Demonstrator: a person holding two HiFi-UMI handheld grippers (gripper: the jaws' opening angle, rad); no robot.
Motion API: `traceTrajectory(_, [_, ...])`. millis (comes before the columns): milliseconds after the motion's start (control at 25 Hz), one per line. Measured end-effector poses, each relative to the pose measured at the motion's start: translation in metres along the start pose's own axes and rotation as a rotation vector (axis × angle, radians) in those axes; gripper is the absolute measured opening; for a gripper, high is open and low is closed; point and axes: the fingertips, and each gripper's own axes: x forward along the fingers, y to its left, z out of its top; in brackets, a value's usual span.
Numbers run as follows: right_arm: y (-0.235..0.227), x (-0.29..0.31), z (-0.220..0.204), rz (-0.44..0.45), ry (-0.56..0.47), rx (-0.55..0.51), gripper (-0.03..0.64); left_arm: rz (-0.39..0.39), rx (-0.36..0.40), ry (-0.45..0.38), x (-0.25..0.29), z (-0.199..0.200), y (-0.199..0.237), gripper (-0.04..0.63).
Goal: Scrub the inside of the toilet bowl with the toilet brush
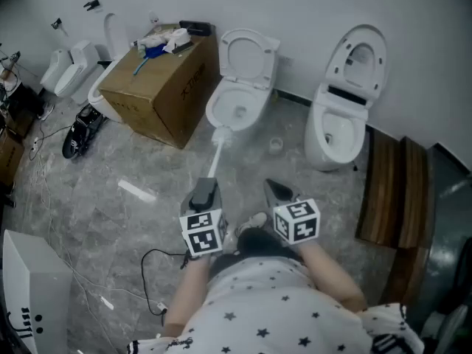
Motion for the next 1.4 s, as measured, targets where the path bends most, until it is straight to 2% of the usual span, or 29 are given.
traceTrajectory(520, [0.018, -0.008, -0.01, 0.001, -0.001, 0.017, 0.005, -0.013, -0.015, -0.005, -0.014, -0.009, 0.005, 0.156])
traceTrajectory(720, [0.022, -0.016, -0.007, 0.041, -0.053, 0.14, 0.006, -0.015, -0.022, -0.007, -0.02, -0.011, 0.006, 0.156])
traceTrajectory(1400, [0.04, -0.006, -0.016, 0.055, 0.008, 0.079, 0.006, -0.019, -0.058, 0.002, -0.024, -0.022, 0.018, 0.156])
